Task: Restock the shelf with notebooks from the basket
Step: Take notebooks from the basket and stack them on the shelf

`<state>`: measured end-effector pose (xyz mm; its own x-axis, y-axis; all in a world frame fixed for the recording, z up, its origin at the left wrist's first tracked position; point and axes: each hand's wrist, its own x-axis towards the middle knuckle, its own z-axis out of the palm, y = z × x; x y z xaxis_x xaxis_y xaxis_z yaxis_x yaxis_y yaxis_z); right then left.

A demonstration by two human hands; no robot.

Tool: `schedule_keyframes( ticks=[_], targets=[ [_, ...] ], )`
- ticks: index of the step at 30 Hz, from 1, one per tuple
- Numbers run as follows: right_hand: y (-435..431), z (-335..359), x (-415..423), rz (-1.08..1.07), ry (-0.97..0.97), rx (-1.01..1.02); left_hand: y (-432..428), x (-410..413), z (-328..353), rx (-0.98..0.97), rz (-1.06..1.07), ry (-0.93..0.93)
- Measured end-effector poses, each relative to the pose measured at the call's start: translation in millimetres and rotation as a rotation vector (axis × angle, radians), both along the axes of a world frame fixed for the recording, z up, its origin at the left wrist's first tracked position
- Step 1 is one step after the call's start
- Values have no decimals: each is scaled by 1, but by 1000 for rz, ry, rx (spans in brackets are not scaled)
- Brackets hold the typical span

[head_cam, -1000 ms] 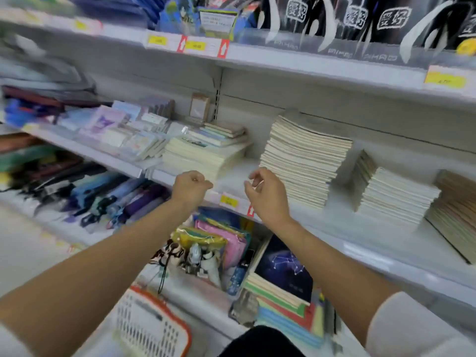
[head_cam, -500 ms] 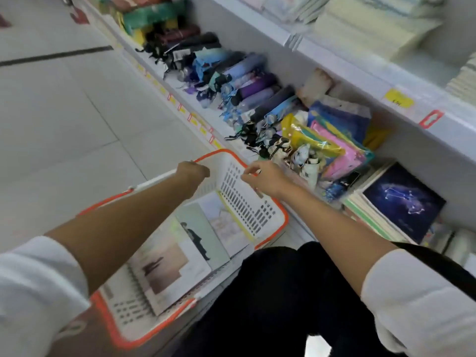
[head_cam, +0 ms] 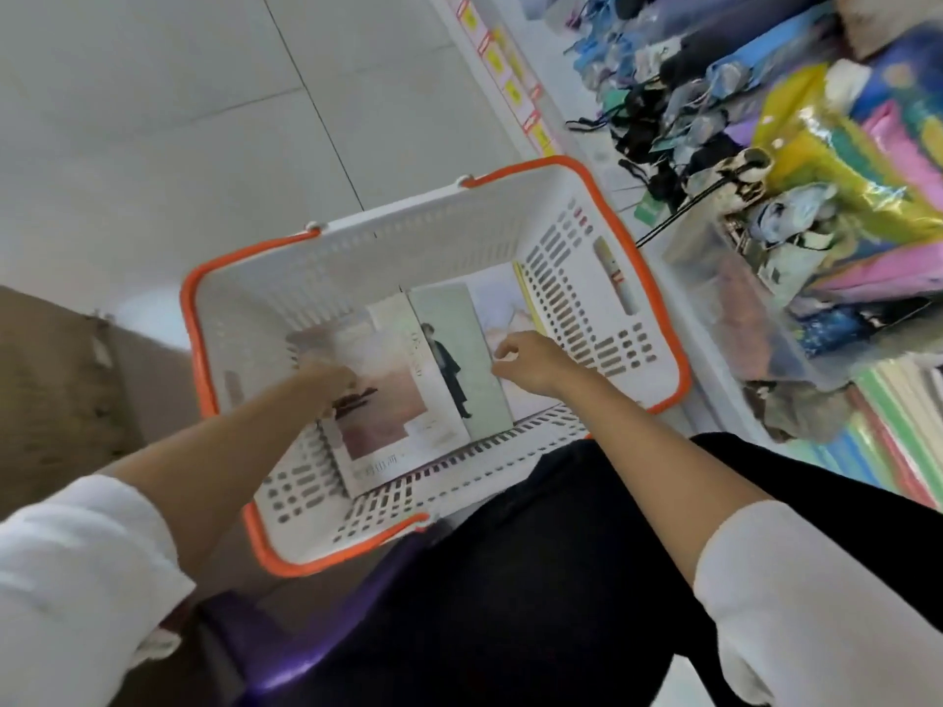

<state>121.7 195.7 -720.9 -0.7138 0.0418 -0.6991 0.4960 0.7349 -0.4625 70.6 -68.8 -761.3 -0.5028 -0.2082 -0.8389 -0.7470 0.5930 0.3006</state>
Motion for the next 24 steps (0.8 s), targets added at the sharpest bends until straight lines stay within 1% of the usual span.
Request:
schedule_keyframes(
  ticks=[3, 4, 7, 9, 10, 11, 12, 13, 15, 18, 21, 24],
  targets=[
    [-1, -16, -6, -122, -62, -27, -1, 10, -14, -15, -184, -123],
    [-2, -19, -8, -178, -84, -53, 3, 12, -11, -21, -210, -131],
    [-6, -34, -7, -312, -172, -146, 9, 13, -24, -62, -132, -85],
    [-7, -45, -4, -367, -255, -214, 9, 15, -39, -63, 30, -8],
    [-6, -50, -3, -381, -302, -243, 10, 15, -43, -93, 103, 39],
    [-5, -54, -3, -381, -347, -262, 11, 16, -45, -139, 124, 84],
    [-5, -57, -2, -367, -385, -266, 14, 15, -47, -197, 96, 110],
    [-5, -61, -2, -353, -407, -265, 18, 16, -45, -209, 38, 106],
    [-6, -69, -4, -353, -408, -267, 29, 11, -47, -172, -95, 98],
    [-6, -78, -7, -379, -363, -293, 44, 0, -53, -193, -177, 70],
    [-5, -84, -7, -342, -393, -331, 53, -1, -57, -154, -99, 6],
    [-3, -86, -8, -309, -438, -381, 56, 4, -64, -85, 93, -49]
  ],
)
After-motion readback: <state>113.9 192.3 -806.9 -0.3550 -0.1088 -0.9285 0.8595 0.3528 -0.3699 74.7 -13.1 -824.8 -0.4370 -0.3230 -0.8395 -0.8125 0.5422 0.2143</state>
